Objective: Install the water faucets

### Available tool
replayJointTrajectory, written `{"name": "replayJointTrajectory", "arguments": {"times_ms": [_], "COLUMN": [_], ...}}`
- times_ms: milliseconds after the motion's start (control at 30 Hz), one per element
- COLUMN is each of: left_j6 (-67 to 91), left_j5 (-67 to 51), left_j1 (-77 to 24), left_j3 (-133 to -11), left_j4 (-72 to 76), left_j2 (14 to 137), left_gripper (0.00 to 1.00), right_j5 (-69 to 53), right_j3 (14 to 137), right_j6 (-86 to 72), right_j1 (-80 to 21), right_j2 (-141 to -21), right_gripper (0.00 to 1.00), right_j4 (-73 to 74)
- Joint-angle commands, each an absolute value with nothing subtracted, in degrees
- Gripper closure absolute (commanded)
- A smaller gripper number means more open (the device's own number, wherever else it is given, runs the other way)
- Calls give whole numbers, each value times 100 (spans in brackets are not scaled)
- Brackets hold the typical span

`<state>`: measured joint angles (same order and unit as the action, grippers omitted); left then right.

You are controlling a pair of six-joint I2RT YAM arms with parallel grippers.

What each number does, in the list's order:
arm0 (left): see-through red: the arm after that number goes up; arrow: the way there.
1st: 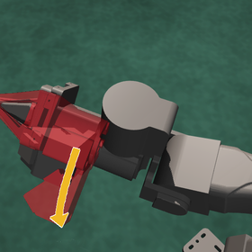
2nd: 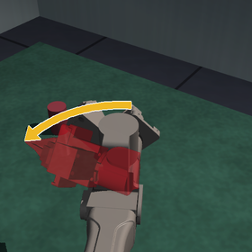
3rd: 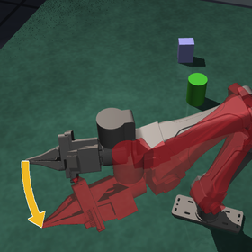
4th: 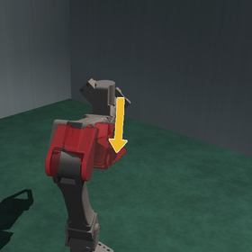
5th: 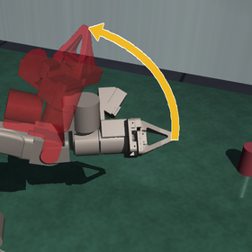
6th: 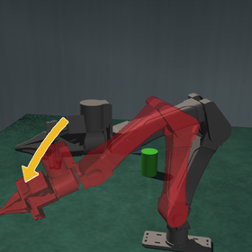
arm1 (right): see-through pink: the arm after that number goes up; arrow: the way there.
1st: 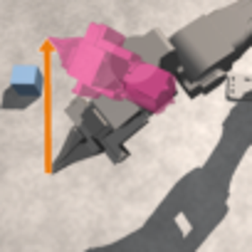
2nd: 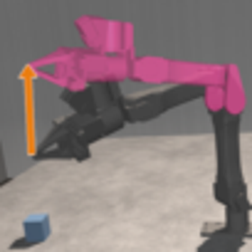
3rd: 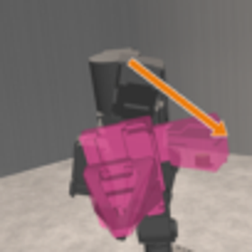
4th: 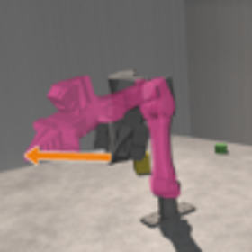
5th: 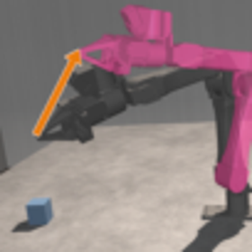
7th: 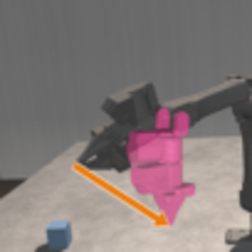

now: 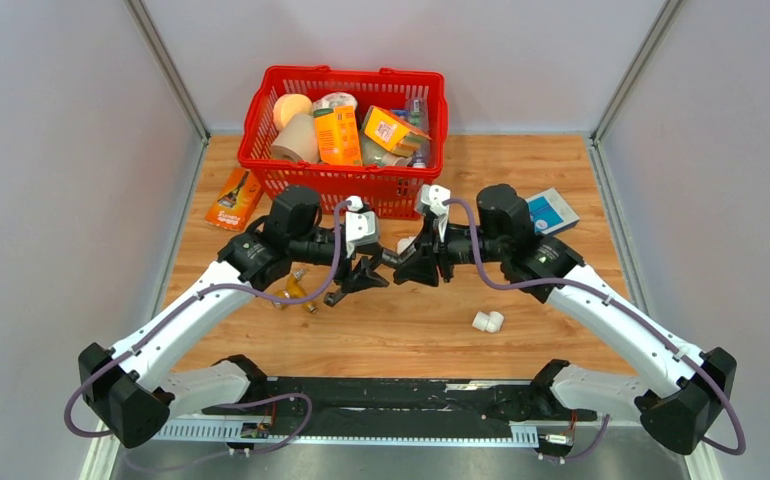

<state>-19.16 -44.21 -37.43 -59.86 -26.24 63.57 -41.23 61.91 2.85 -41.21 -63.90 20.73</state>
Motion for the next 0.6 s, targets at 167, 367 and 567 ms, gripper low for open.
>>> {"name": "replayJointTrajectory", "arguments": {"times_ms": [167,367,567], "left_j6": [-1354,-1090,-1248], "left_j5": [-6019,-6320,-6021], "left_j1": [-3718,-3718,-3718], "left_j3": [-5915,-5827,-5932], "left_j4": [-1837,-1714,-2012], "left_j2": [6486,6311,6415], "left_gripper": [36,43,48], "right_j5": [-4456,-4412,-4412], "right_j3": [6372,6293,6302], "right_j6": [826,896,896], "right_j1": [-4315,-4350,-4394], "right_j2": [-6346,-6275,-6258], "right_gripper": [100,100,100], "right_j4": [1652,1644,1635]}}
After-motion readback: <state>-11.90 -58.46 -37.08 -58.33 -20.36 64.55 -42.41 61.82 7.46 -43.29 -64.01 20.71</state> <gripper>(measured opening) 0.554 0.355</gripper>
